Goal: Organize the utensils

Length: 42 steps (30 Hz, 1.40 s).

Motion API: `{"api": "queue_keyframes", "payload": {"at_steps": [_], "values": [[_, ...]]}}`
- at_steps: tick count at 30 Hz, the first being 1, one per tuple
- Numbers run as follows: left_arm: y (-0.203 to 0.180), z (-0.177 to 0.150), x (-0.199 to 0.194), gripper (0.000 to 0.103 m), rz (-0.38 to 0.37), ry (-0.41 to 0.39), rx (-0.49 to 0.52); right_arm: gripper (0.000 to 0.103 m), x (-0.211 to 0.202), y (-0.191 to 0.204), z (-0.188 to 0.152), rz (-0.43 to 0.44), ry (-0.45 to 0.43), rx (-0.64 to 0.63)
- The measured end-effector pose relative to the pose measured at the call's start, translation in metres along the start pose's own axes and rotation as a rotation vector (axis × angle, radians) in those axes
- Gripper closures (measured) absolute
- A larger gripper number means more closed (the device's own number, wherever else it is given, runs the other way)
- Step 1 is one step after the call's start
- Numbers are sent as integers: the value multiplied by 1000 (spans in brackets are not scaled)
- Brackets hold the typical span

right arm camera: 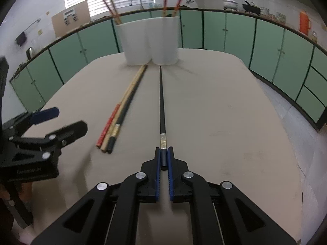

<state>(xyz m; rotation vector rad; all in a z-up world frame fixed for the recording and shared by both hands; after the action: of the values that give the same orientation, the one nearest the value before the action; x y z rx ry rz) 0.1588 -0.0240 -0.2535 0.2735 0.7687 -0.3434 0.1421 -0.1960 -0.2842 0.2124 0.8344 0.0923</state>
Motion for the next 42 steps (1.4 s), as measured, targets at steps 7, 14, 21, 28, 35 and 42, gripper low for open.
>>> {"api": "queue_keyframes", "payload": {"at_steps": [7, 14, 21, 28, 35, 42], "values": [[-10, 0, 11, 10, -12, 37, 18, 96, 1, -1, 0, 4, 0, 1], [-11, -1, 24, 10, -2, 84, 31, 96, 0, 0, 0, 11, 2, 7], [2, -5, 30, 27, 13, 119, -11, 96, 1, 1, 0, 11, 2, 4], [15, -4, 22, 30, 6, 86, -66, 96, 2, -1, 0, 15, 5, 5], [-14, -4, 21, 29, -57, 91, 2, 96, 3, -4, 1, 23, 8, 8], [-20, -5, 23, 23, -59, 102, 18, 96, 3, -4, 1, 28, 8, 11]]}}
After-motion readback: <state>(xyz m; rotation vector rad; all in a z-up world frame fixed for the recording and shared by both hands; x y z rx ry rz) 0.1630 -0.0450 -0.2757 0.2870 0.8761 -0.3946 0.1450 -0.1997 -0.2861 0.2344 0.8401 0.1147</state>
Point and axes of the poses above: each gripper's, at about its wrist camera, not at the fingertips, and x roughly the way its jaws point, y to its left, z to its top, the point moved 8 cm from there along x, roughly the way its jaws point, and after that the axes turned 9 degrees about x, right-handed, at the moved point
